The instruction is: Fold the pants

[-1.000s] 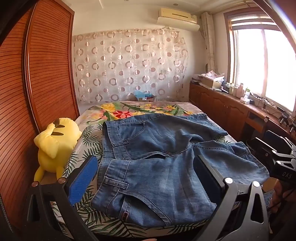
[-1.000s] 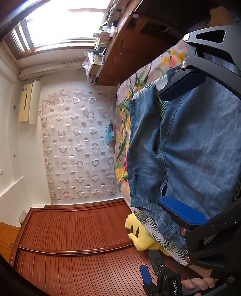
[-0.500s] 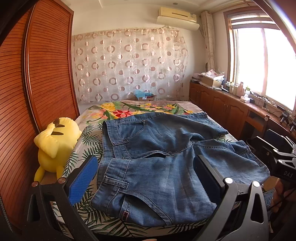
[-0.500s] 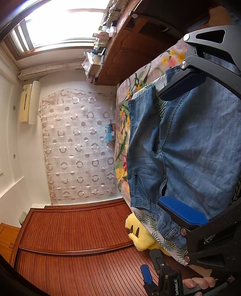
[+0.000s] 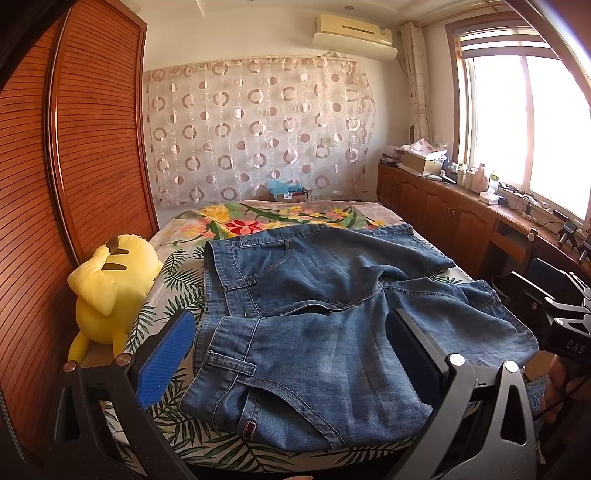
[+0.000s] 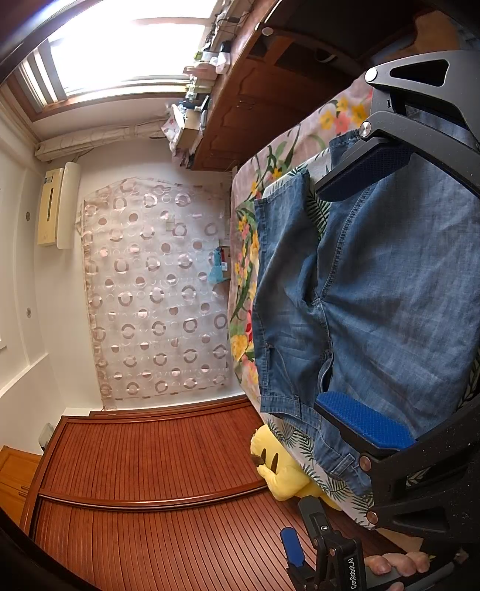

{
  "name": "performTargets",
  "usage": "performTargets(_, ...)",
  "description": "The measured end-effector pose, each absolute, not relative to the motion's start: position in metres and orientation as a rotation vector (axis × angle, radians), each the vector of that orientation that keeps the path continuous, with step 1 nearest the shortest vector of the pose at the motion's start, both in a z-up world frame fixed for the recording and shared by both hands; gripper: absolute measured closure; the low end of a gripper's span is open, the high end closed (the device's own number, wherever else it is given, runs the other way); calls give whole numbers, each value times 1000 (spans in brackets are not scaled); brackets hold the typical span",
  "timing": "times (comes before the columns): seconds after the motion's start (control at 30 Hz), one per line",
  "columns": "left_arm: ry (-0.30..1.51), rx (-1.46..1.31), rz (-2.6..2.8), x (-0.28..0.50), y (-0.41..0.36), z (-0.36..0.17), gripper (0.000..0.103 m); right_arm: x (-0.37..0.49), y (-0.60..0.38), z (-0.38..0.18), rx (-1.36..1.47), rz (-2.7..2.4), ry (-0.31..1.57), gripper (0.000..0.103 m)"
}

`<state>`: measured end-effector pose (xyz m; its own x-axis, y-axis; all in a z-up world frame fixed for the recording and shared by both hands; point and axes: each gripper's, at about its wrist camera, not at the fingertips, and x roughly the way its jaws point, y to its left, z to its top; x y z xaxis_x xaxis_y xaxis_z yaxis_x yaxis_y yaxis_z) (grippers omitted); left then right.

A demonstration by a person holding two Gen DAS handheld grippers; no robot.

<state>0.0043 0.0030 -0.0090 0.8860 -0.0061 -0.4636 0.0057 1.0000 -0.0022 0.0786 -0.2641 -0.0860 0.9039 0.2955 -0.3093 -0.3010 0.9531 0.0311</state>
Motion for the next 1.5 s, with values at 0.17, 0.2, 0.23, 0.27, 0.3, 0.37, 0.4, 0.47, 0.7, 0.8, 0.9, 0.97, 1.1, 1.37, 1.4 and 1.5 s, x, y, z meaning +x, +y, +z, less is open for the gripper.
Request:
performTargets(0.17, 484, 1, -10, 3, 5, -9, 0, 79, -264, -86, -17, 309, 317, 0)
performTargets(0.2, 483, 1, -9, 3, 5, -9, 0, 79, -264, -86, -17, 309, 317, 0)
performTargets(0.23, 483, 0, -9, 3, 5, -9, 0, 79, -264, -86, -17, 309, 317, 0)
performTargets(0.27, 484, 0, -9, 4, 5, -9, 0, 78, -264, -85, -17, 309, 317, 0)
performTargets(0.3, 483, 0, -8, 3, 4, -9, 0, 79, -264, -86, -17, 309, 318, 0)
performTargets(0.37, 482, 0, -9, 3, 4, -9, 0, 79, -264, -86, -16, 309, 318, 0)
performTargets(0.4, 483, 1, -8, 3, 4, -9, 0, 79, -262, -87, -17, 310, 318, 0)
performTargets(0.47, 483, 1, -9, 3, 4, -9, 0, 79, -261, -87, -16, 309, 318, 0)
performTargets(0.7, 483, 2, -8, 3, 4, -8, 0, 79, -262, -87, -15, 309, 319, 0)
performTargets(0.8, 483, 1, -8, 3, 4, -8, 0, 79, -262, -87, -15, 308, 318, 0)
performTargets(0.9, 482, 3, -7, 3, 4, -8, 0, 78, -261, -87, -14, 308, 319, 0)
performTargets(0.97, 482, 3, -7, 3, 4, -8, 0, 78, -261, -87, -15, 309, 318, 0)
performTargets(1.1, 482, 3, -7, 3, 4, -8, 0, 77, -260, -87, -14, 311, 318, 0)
performTargets(1.37, 480, 5, -7, 3, 3, -7, 0, 76, -259, -86, -11, 312, 314, 0)
performTargets(1.4, 479, 6, -6, 3, 3, -7, 0, 77, -259, -86, -10, 312, 313, 0)
performTargets(1.5, 478, 6, -5, 3, 3, -7, 0, 77, -258, -86, -9, 312, 312, 0)
